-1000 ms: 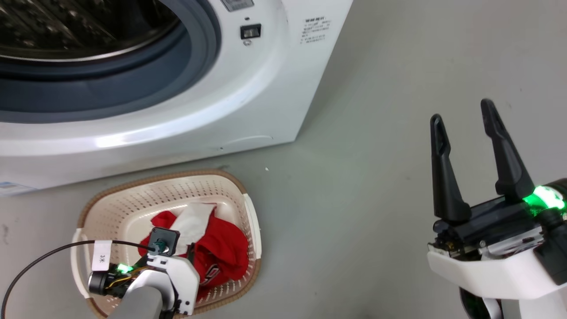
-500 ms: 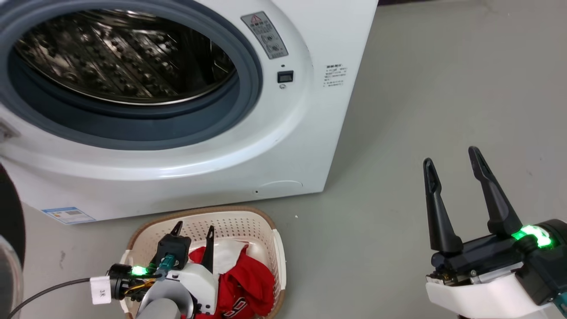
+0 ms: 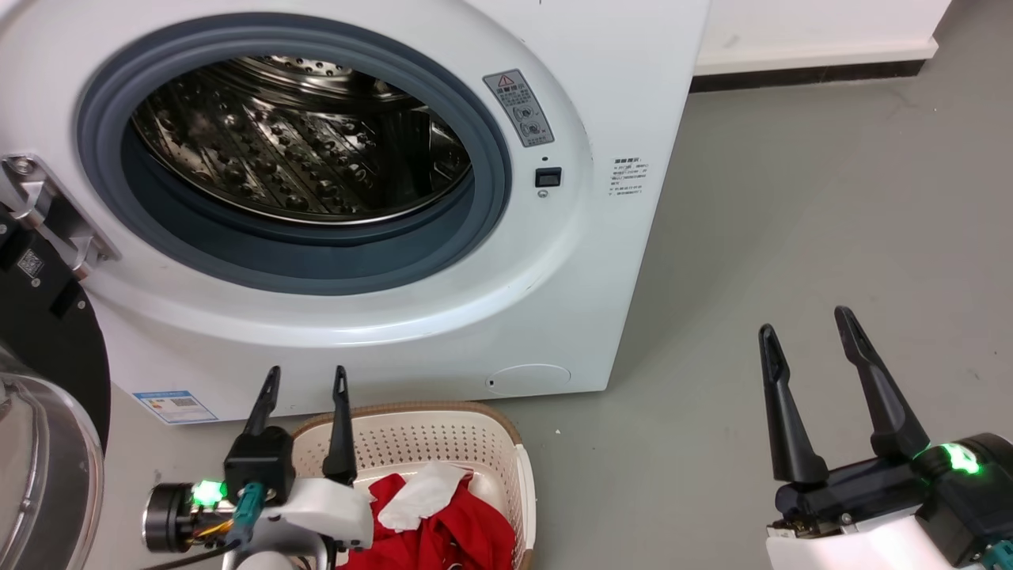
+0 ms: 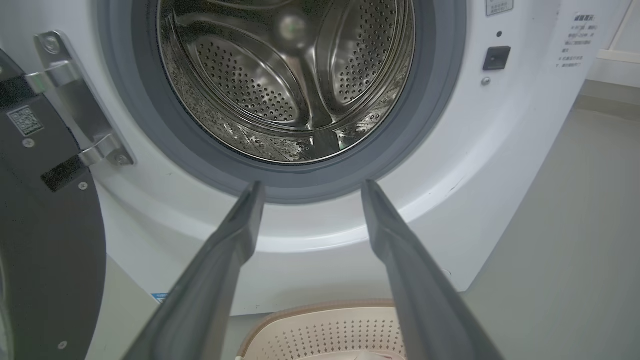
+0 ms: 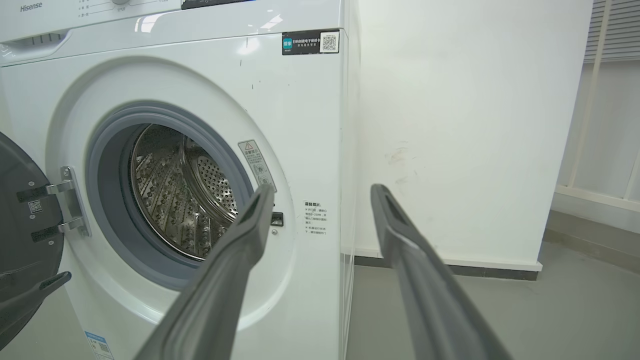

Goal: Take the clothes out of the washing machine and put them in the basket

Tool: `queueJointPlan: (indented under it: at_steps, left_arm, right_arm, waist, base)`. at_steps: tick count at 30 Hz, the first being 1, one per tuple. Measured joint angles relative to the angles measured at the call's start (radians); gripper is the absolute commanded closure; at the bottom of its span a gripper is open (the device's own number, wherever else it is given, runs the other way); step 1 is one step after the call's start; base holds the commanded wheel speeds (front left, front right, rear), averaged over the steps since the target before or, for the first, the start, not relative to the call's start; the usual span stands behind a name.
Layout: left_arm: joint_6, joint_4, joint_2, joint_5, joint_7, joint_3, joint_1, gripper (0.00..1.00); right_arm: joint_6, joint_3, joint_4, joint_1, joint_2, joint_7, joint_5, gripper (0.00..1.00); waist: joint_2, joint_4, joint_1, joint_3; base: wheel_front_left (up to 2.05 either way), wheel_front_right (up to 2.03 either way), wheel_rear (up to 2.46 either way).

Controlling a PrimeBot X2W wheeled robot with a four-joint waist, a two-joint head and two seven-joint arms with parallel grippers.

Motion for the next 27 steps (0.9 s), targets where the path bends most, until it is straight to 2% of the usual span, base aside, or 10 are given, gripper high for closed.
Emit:
queueJointPlan:
  at_steps: [5, 14, 27]
  left_arm:
    - [0.002, -0.087, -0.036, 0.032, 0.0, 0.071, 0.056, 0.0]
    - [-0.04, -0.202, -0.097, 0.066, 0.0, 0.156, 0.135, 0.0]
    - [-0.081, -0.284, -0.127, 0.096, 0.0, 0.177, 0.221, 0.0]
  right_arm:
    - [0.0, -0.014, 0.009, 0.016, 0.0, 0.0, 0.014, 0.0]
    - [0.0, -0.044, 0.041, 0.049, 0.0, 0.0, 0.047, 0.0]
    - [0.0, -0.064, 0.07, 0.09, 0.0, 0.0, 0.064, 0.0]
  waist:
    - [0.0, 0.01, 0.0, -0.021]
    - [0.0, 0.022, 0.0001, -0.055]
    - [0.0, 0.03, 0.0002, -0.103]
  base:
    - [0.0, 0.0, 0.0]
    - [0.0, 0.0, 0.0]
    - [0.0, 0.0, 0.0]
